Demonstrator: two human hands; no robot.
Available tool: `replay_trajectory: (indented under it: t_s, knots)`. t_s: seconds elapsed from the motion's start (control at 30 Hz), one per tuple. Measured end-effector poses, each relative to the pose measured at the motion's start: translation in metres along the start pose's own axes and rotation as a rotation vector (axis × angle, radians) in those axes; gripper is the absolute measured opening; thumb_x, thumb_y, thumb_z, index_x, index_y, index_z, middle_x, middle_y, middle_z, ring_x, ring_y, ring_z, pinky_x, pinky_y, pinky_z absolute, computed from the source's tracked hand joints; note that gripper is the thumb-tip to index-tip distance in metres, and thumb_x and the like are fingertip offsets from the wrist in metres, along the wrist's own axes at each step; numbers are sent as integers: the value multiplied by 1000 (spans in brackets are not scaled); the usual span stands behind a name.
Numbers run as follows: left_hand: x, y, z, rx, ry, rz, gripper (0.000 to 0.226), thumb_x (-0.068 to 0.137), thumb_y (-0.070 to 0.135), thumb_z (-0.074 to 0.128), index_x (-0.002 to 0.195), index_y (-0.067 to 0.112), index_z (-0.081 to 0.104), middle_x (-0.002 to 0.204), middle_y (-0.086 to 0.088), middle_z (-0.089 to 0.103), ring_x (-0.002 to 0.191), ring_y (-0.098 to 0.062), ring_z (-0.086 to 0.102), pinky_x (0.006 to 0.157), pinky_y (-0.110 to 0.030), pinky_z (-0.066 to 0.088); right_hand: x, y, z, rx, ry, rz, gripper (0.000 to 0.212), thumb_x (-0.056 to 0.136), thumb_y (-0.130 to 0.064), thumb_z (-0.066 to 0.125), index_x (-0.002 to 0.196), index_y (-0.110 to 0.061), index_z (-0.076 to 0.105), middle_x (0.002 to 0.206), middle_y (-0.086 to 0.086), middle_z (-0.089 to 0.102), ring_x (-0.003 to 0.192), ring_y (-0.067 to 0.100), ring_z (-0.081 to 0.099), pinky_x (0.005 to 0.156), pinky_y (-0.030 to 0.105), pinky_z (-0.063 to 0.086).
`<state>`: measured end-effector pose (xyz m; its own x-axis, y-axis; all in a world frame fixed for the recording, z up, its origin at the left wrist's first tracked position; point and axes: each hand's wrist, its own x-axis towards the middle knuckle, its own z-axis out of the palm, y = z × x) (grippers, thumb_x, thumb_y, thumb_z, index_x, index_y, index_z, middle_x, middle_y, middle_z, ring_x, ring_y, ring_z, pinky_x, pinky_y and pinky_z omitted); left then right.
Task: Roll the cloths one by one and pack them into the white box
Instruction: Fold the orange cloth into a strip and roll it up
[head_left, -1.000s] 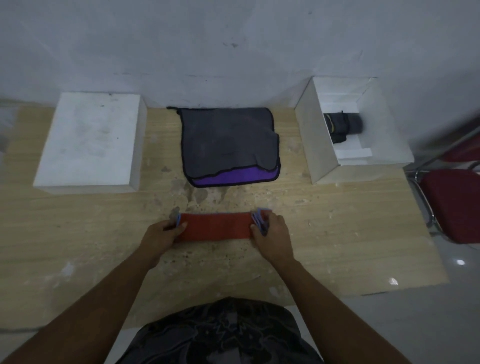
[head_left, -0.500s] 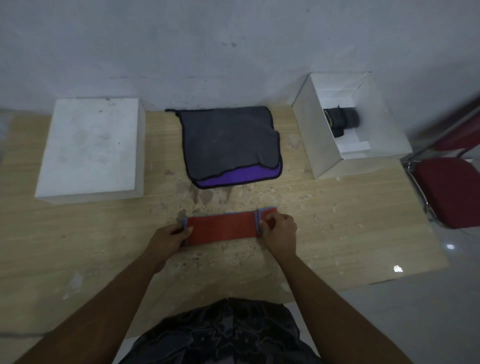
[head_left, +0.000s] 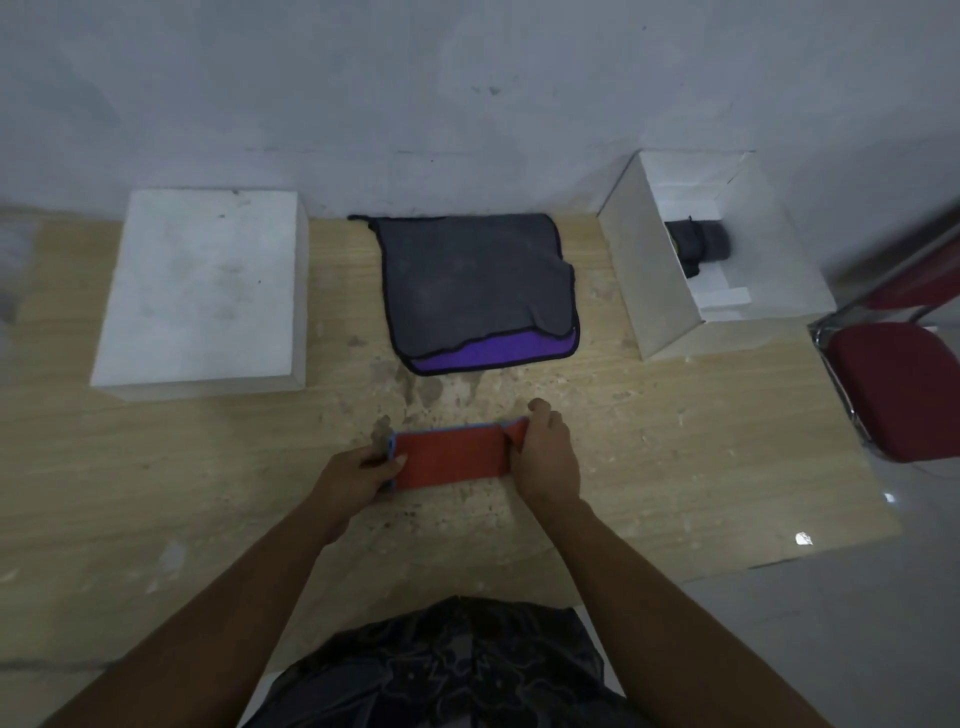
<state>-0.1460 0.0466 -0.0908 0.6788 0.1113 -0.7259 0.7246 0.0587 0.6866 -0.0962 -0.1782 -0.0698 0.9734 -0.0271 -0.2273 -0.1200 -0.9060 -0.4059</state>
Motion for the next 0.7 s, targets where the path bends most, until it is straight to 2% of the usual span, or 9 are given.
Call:
replay_trajectory:
  t_s: [0.1, 0.17, 0.27, 0.33, 0.43, 0.53, 0.7]
  knots:
    - [-1, 1, -1, -9, -11, -9, 35, 88, 17, 66, 121, 6, 63, 100, -5, 69, 92, -20, 65, 72, -26, 57, -11, -10, 8, 35, -7, -68, 56, 85, -24, 59, 132, -5, 36, 118, 16, 49, 104, 31, 49, 82, 43, 47]
    - [-1, 2, -1, -8, -11, -13, 36, 87, 18, 66, 121, 6, 63, 104, -8, 69, 93, -21, 65, 72, -26, 56, -18, -16, 13, 115, -4, -87, 47, 89, -30, 51, 126, -4, 40, 112, 16, 52, 99, 30, 51, 81, 41, 47]
    - [0, 3, -2, 6, -3, -23, 34, 88, 18, 66, 119, 7, 64, 105, -11, 69, 90, -22, 65, 73, -28, 55, -23, -19, 19, 202, 3, -93, 30, 88, -16, 40, 114, -2, 48, 101, 17, 56, 90, 32, 54, 77, 42, 48]
    - [-1, 4, -2, 18, -4, -24, 33, 87, 19, 67, 117, 7, 65, 106, -12, 70, 89, -23, 65, 74, -31, 54, -24, -16, 18, 233, 13, -44, 26, 86, -7, 49, 112, -3, 50, 105, 15, 52, 94, 30, 53, 81, 43, 48]
    - [0, 4, -3, 41, -27, -25, 32, 86, 20, 68, 116, 8, 66, 108, -12, 71, 92, -24, 66, 80, -36, 54, -24, -9, 20, 130, 73, 38, 37, 83, -18, 62, 115, -5, 49, 113, 17, 49, 103, 32, 48, 87, 42, 46]
    - [-2, 7, -4, 67, -72, -29, 31, 86, 22, 68, 115, 10, 64, 109, -12, 70, 93, -24, 66, 76, -34, 53, -23, -10, 20, 150, 15, 138, 47, 86, -28, 61, 123, -4, 44, 116, 19, 53, 108, 35, 50, 85, 44, 48]
    - [-5, 11, -2, 84, -99, -26, 27, 87, 21, 67, 112, 12, 62, 108, -13, 69, 94, -26, 66, 76, -33, 53, -16, -16, 16, 186, -55, 188, 43, 83, -27, 64, 115, -3, 46, 112, 17, 55, 104, 33, 55, 82, 40, 48]
